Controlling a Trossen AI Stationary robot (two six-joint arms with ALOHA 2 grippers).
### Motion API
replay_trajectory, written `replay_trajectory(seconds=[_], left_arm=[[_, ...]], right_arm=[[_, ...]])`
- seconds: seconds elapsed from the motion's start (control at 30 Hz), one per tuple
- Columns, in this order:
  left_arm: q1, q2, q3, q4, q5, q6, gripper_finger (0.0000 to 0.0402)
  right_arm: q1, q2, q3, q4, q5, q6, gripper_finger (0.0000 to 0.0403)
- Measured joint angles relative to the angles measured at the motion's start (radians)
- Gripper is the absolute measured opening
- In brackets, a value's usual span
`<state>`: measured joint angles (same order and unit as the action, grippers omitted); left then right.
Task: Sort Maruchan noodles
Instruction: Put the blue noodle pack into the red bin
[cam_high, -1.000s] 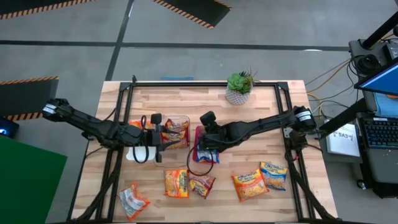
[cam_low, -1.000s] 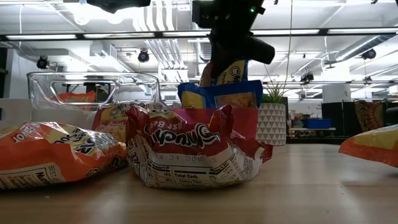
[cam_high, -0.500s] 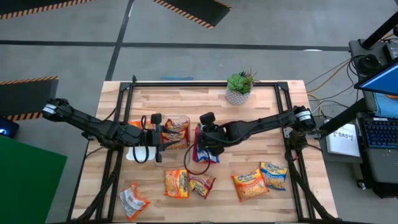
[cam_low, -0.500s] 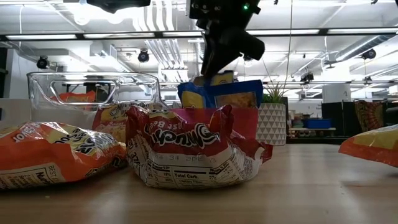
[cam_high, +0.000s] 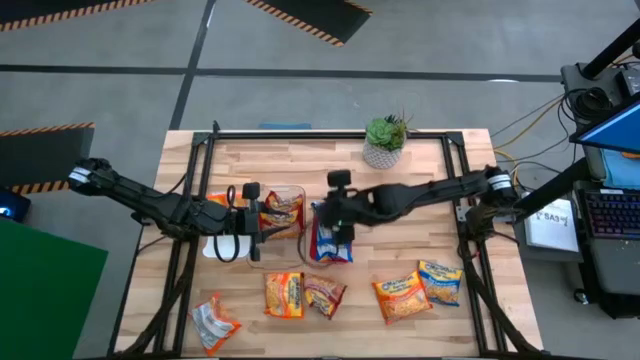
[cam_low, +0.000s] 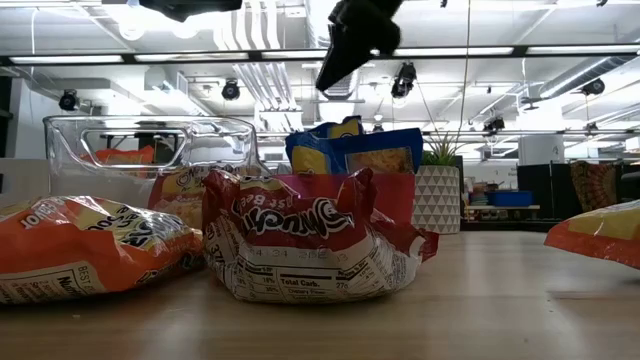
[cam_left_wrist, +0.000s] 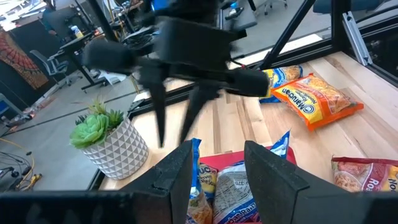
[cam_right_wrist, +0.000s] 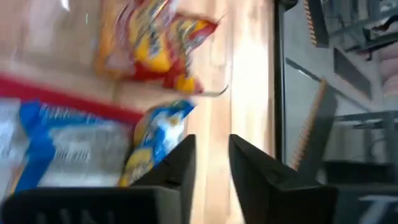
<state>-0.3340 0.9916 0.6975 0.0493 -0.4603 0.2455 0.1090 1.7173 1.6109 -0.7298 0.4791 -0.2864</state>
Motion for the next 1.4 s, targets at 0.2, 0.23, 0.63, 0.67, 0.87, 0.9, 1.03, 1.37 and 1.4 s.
replay_trajectory(seconds=[0.2,0.23,0.63,0.67,0.87,0.9,1.03,1.37,1.4], left_arm=[[0.0,0.0,0.0,0.002,0.0,-0.003,0.0127],[0.0,0.0,0.0,0.0,0.0,-0.003,0.0127],[0.0,0.0,0.0,0.0,0.0,-0.002,0.0127],[0.0,0.0,0.0,0.0,0.0,-0.002,0.0127],[0.0,0.0,0.0,0.0,0.0,-0.002,0.0127],[0.0,0.0,0.0,0.001,0.0,-0.002,0.0127],[0.0,0.0,0.0,0.001,0.0,-0.001,0.0127],[0.0,0.001,0.0,0.002,0.0,0.0,0.0127],[0.0,0.0,0.0,0.002,0.0,0.0,0.0127]], right_arm=[[-0.113,-0.025,-0.13,0.217,-0.244,0.033,0.0014],[-0.125,-0.025,-0.161,0.264,-0.26,0.031,0.0013],[-0.155,-0.041,-0.442,0.481,-0.367,0.113,0.0012],[-0.156,-0.041,-0.461,0.51,-0.367,0.118,0.0012],[-0.158,-0.04,-0.54,0.606,-0.387,0.13,0.0012],[-0.158,-0.041,-0.541,0.606,-0.398,0.127,0.0012],[-0.148,-0.051,-0.509,0.597,-0.44,0.134,0.0012],[-0.081,-0.057,-0.443,0.587,-0.479,0.202,0.0012],[-0.076,-0.057,-0.449,0.587,-0.479,0.219,0.0012]])
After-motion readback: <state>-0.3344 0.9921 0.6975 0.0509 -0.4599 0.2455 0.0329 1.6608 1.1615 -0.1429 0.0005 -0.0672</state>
